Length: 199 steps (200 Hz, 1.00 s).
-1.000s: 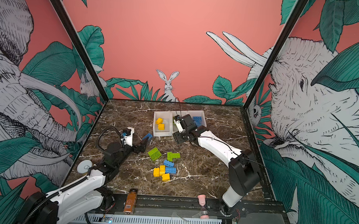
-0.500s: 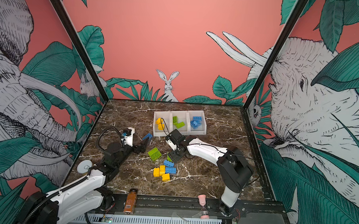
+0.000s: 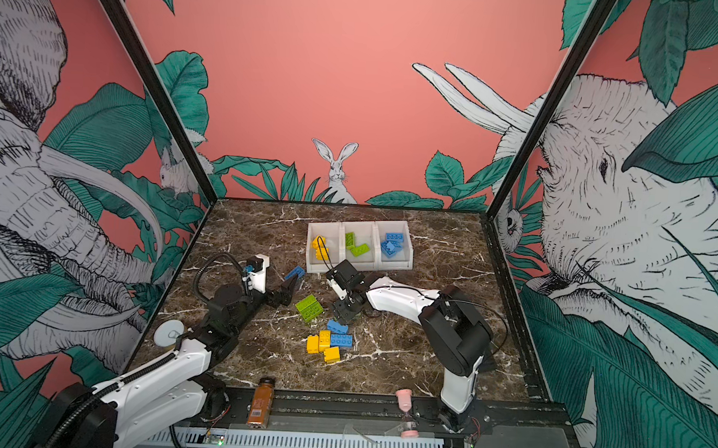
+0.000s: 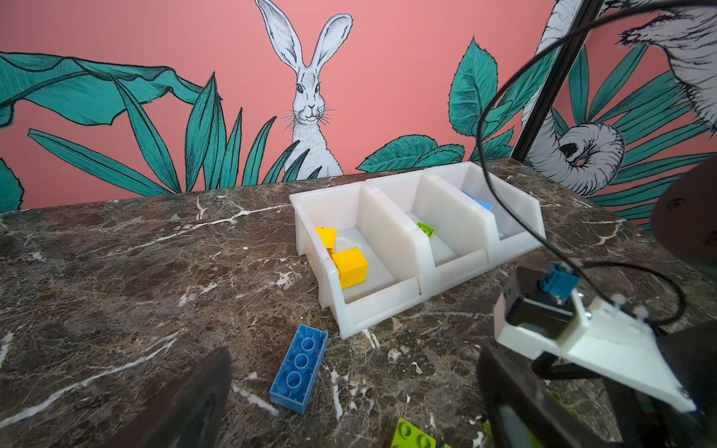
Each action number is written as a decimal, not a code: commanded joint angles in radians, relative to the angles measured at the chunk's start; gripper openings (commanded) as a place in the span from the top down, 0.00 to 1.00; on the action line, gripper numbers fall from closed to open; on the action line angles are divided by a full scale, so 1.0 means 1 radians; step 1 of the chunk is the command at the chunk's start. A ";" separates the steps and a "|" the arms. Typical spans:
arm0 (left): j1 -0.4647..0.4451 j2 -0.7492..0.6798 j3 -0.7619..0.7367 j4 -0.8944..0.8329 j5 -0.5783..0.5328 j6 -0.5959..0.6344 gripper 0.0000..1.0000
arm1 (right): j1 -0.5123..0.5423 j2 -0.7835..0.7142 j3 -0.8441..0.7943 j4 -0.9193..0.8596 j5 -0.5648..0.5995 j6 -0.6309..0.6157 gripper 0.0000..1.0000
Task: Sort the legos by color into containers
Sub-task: 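Move the right gripper back over the lime-green bricks in the pile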
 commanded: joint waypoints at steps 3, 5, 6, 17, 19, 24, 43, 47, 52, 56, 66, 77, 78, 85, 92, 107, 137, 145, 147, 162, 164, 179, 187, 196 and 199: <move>0.001 -0.004 -0.004 0.013 0.008 0.002 0.01 | 0.005 0.020 0.030 0.014 0.070 0.056 0.20; 0.001 -0.004 -0.004 0.013 0.008 0.003 0.01 | 0.004 0.021 0.030 0.011 0.077 0.059 0.20; 0.002 -0.004 -0.003 0.013 0.008 0.003 0.01 | 0.004 0.021 0.030 0.011 0.080 0.060 0.19; 0.001 -0.008 -0.004 0.012 0.007 0.003 0.01 | 0.000 0.018 0.023 0.000 0.116 0.072 0.19; 0.001 -0.008 -0.003 0.010 0.006 0.003 0.01 | -0.002 0.016 0.022 -0.001 0.119 0.074 0.18; 0.000 -0.009 -0.004 0.009 0.006 0.003 0.01 | -0.006 0.010 0.015 -0.001 0.125 0.079 0.18; 0.001 -0.012 -0.003 0.007 0.004 0.003 0.01 | -0.029 -0.023 -0.024 0.009 0.133 0.102 0.17; 0.001 -0.013 -0.003 0.008 0.004 0.004 0.01 | -0.036 -0.032 -0.034 0.010 0.136 0.107 0.17; 0.001 -0.012 -0.004 0.007 0.004 0.003 0.01 | -0.042 -0.046 -0.043 0.012 0.142 0.114 0.17; 0.001 -0.013 -0.003 0.008 0.004 0.003 0.01 | -0.046 -0.056 -0.051 0.013 0.146 0.119 0.17; 0.001 -0.011 -0.003 0.008 0.004 0.002 0.01 | -0.062 -0.080 -0.073 0.016 0.157 0.134 0.17; 0.001 -0.010 -0.002 0.008 0.007 0.002 0.01 | -0.076 -0.103 -0.097 0.019 0.162 0.143 0.16; 0.000 -0.009 -0.002 0.008 0.006 0.002 0.01 | -0.077 -0.105 -0.098 0.019 0.161 0.144 0.16; 0.000 -0.008 -0.002 0.009 0.009 0.003 0.01 | -0.085 -0.117 -0.110 0.022 0.161 0.147 0.16; 0.001 -0.007 -0.002 0.009 0.007 0.003 0.01 | -0.092 -0.131 -0.125 0.027 0.162 0.154 0.16; 0.000 -0.004 0.000 0.008 0.008 0.001 0.01 | -0.109 -0.152 -0.154 0.039 0.156 0.173 0.15; 0.002 -0.003 0.000 0.009 0.008 0.001 0.01 | -0.133 -0.185 -0.192 0.083 0.110 0.202 0.15; 0.001 -0.001 0.000 0.009 0.009 0.001 0.01 | -0.135 -0.189 -0.196 0.092 0.102 0.204 0.15; 0.001 -0.001 0.000 0.008 0.008 0.001 0.01 | -0.135 -0.188 -0.196 0.094 0.101 0.204 0.15; 0.001 -0.001 0.000 0.008 0.010 0.001 0.01 | -0.133 -0.174 -0.184 0.089 0.102 0.198 0.15; 0.001 -0.001 0.000 0.010 0.009 0.000 0.01 | -0.134 -0.171 -0.182 0.088 0.103 0.197 0.15; 0.001 0.000 0.000 0.009 0.008 0.001 0.01 | -0.133 -0.145 -0.161 0.076 0.101 0.187 0.14; 0.001 0.000 0.001 0.009 0.008 0.001 0.01 | -0.133 -0.132 -0.151 0.071 0.097 0.183 0.14; 0.001 -0.001 0.001 0.007 0.009 0.001 0.01 | -0.133 -0.122 -0.143 0.072 0.087 0.178 0.14; 0.002 -0.002 0.000 0.007 0.009 0.001 0.01 | -0.133 -0.119 -0.140 0.074 0.083 0.176 0.14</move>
